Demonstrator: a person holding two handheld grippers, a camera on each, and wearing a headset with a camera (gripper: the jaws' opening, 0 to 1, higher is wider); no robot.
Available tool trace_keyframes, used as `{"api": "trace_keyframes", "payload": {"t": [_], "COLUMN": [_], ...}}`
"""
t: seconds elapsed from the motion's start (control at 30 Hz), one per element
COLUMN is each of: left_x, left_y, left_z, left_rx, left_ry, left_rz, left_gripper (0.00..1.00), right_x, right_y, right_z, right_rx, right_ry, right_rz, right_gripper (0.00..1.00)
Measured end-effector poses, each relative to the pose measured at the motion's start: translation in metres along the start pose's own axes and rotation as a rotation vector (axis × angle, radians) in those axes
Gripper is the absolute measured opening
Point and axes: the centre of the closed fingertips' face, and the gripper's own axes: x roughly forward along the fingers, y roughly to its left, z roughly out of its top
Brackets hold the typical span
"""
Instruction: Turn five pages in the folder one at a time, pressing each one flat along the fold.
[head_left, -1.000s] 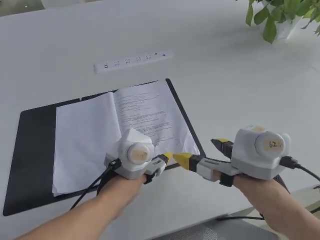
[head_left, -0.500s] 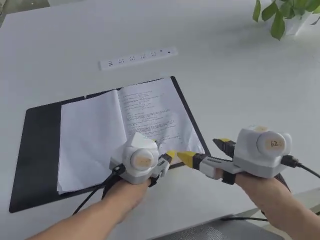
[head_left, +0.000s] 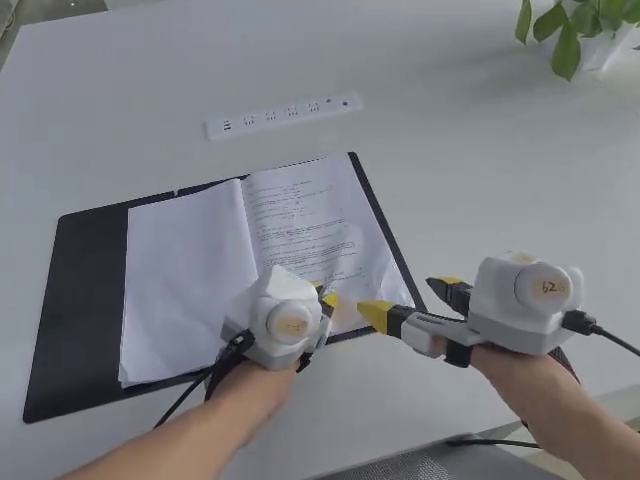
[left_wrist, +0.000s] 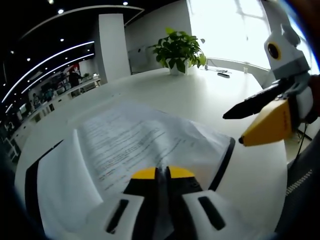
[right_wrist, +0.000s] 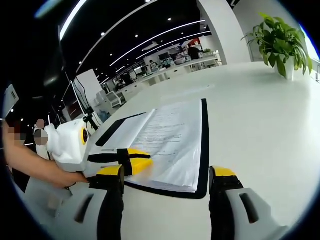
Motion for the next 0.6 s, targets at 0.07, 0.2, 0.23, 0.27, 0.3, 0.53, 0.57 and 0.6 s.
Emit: {"api": "trace_keyframes", "payload": {"t": [0.07, 0.2, 0.23, 0.27, 0.3, 0.53, 0.57, 0.6], "left_x": [0.000, 0.000, 0.000, 0.000, 0.000, 0.001, 0.001, 0.001], "left_y": [0.001, 0.003, 0.001, 0.002, 0.002, 0.003, 0.002, 0.003], "left_z": [0.000, 0.000, 0.000, -0.001, -0.001, -0.001, -0.001, -0.001], "left_rx": [-0.002, -0.039, -0.048, -0.062, -0.073, -0.088, -0.083, -0.084], "left_ry": [0.000, -0.002, -0.004, -0.002, -0.003, -0.010, -0.009, -0.009], "left_rz": [-0.001, 0.003, -0.006, 0.005, 0.007, 0.004, 0.004, 0.004], "left_gripper": [0.04, 0.03, 0.01, 0.01, 0.01, 0.01, 0.01, 0.01], "right_x": [0.000, 0.002, 0.002, 0.003, 0.003, 0.009, 0.010, 0.010], "right_y": [0.000, 0.000, 0.000, 0.000, 0.001, -0.001, -0.001, -0.001], "right_z": [0.000, 0.001, 0.002, 0.003, 0.003, 0.001, -0.002, -0.003], "right_rx": [0.002, -0.006, -0.010, -0.011, -0.012, 0.004, 0.028, 0.033], "right_ry": [-0.002, -0.001, -0.003, -0.008, -0.010, 0.001, 0.012, 0.015], "right_rz": [0.000, 0.004, 0.004, 0.005, 0.007, 0.010, 0.014, 0.017], "right_gripper": [0.68, 0.65, 0.65, 0.64, 0.63, 0.49, 0.48, 0.46]}}
